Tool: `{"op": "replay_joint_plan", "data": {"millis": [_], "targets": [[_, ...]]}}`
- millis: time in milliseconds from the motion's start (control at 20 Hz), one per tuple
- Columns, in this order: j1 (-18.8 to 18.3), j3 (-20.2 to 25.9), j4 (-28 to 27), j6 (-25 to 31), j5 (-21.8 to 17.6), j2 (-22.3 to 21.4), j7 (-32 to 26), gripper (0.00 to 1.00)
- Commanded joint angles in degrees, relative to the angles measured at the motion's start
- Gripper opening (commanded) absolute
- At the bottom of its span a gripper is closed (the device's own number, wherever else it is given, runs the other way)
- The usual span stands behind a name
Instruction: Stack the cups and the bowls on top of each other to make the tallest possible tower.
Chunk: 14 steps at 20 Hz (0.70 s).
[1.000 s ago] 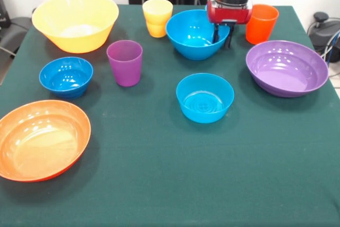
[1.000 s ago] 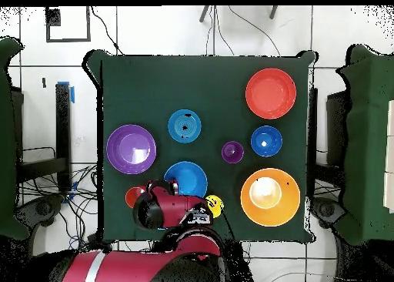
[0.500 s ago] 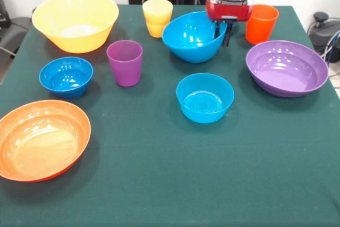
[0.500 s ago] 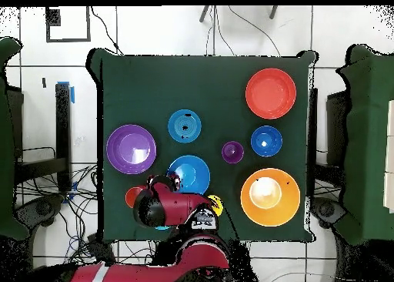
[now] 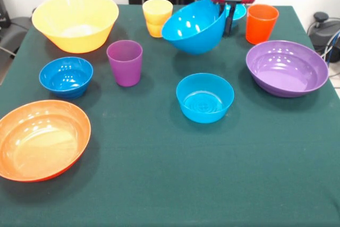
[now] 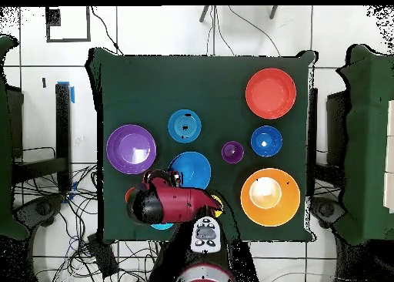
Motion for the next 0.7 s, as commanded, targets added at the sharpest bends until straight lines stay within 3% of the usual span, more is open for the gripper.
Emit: {"op": "replay_joint_plan", "data": {"millis": [50, 300, 700], "targets": [[0.94, 4.59, -4.05, 14.41, 1.48, -6.81, 4.25, 0.00], [1.65, 3.85, -6.96, 20.28, 1.15, -8.77, 4.11, 0.00], [0.35, 5.46, -12.95, 21.98, 0.89, -6.50, 3.80, 0.00]]}}
